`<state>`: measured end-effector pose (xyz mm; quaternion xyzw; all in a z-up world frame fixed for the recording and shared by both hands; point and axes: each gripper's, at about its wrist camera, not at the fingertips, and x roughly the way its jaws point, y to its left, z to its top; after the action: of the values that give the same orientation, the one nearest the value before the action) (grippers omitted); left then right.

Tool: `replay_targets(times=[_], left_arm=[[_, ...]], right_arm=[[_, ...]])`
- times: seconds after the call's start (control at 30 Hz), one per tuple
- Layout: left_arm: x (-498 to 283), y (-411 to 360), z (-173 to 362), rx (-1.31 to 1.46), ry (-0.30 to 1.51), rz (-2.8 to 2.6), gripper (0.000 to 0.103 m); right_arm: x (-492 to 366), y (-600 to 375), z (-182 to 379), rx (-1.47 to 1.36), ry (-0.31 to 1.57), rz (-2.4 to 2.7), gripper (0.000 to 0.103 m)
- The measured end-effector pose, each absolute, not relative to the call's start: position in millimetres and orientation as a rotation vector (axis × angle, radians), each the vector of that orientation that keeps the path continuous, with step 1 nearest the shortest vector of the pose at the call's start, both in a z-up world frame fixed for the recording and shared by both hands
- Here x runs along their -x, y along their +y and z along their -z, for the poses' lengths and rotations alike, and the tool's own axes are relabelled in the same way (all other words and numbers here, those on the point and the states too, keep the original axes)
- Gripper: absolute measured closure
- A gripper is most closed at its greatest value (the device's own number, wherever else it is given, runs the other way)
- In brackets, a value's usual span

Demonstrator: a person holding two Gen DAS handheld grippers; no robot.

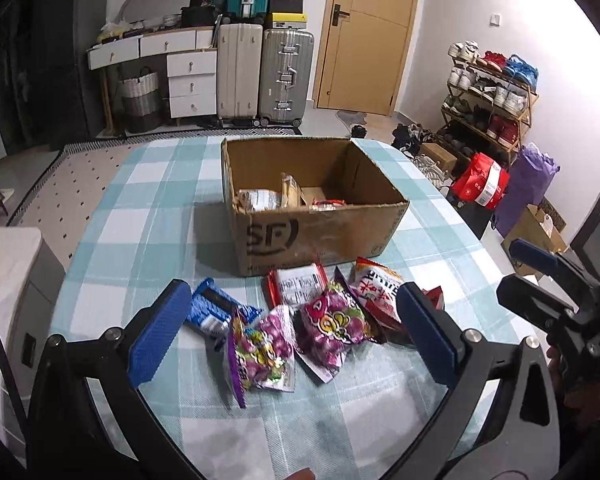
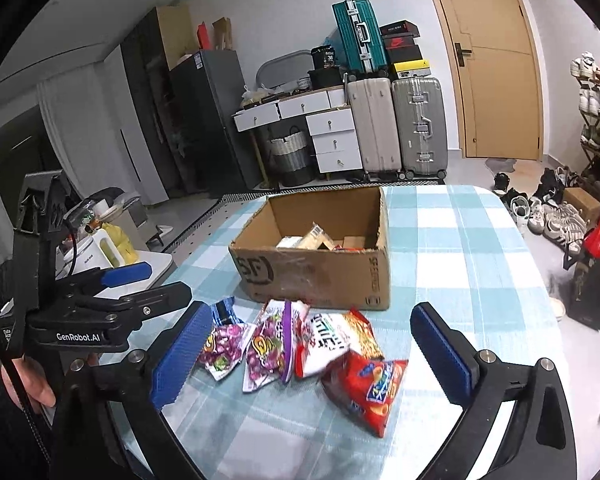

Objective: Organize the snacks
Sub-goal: 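Withdraw both tools from the box toward the remaining snacks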

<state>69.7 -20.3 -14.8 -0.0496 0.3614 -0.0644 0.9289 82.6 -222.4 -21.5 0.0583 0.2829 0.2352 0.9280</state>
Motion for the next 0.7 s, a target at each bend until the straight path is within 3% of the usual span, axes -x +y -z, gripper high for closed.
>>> replay_targets(times=[0.7], left_arm=[[-56,0,80,0.132,0.794,0.035,0.001]], right_arm=[[-74,-230,78,-0.156,0.68,-0.479,0.002]])
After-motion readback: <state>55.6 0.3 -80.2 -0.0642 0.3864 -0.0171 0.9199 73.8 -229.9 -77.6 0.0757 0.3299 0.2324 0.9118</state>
